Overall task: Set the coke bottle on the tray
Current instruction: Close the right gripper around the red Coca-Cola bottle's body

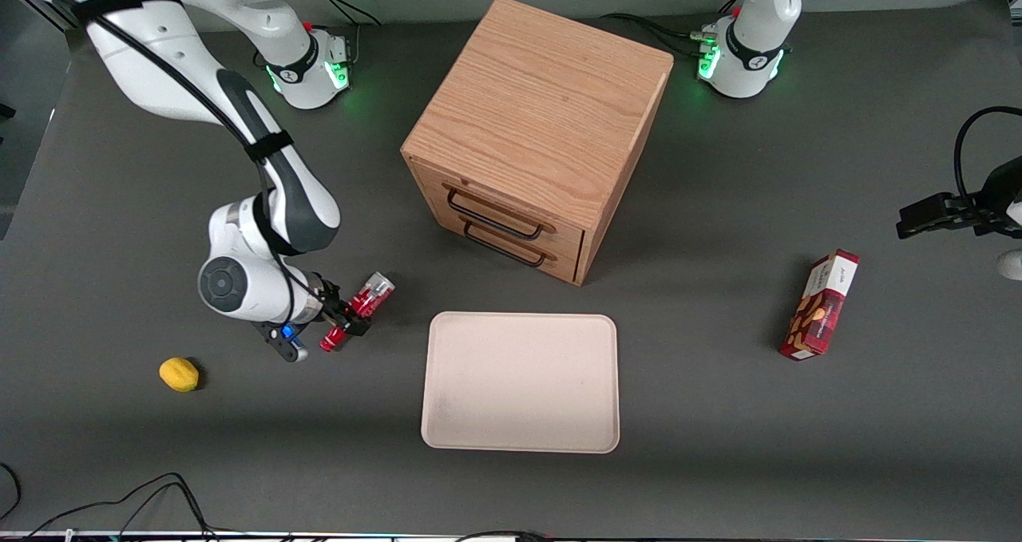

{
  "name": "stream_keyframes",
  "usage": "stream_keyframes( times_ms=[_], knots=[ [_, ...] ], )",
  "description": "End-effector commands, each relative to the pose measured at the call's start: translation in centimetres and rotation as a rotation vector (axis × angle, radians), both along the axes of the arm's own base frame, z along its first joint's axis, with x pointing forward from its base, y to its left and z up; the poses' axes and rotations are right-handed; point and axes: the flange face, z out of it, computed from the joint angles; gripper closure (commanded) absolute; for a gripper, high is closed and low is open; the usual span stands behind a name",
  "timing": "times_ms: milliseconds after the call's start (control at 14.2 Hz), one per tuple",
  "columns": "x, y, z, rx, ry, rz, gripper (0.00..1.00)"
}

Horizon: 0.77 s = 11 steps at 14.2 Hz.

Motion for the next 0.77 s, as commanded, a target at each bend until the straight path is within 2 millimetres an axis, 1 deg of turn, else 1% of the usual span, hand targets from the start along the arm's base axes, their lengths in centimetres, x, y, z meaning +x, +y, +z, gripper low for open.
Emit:
stream_keyframes(
  times_ms=[0,140,491,561,632,702],
  knots=[
    [-0.5,0.7,-2.1,-0.032,-0.031,-0.024,0.00],
    [-0.7,0.7,-3.4,-0.028,-0.032,-0.027,0.00],
    [-1.0,0.6,-3.9,-0.030,-0.026,-0.028,0.00],
    [-1.1,0.5,-4.1,-0.032,-0.024,-0.025,0.02],
    [-1.0,0.6,-4.2,-0.031,-0.025,-0.017,0.53],
    [-1.0,0.8,-4.1,-0.031,-0.025,-0.010,1.00]
  ],
)
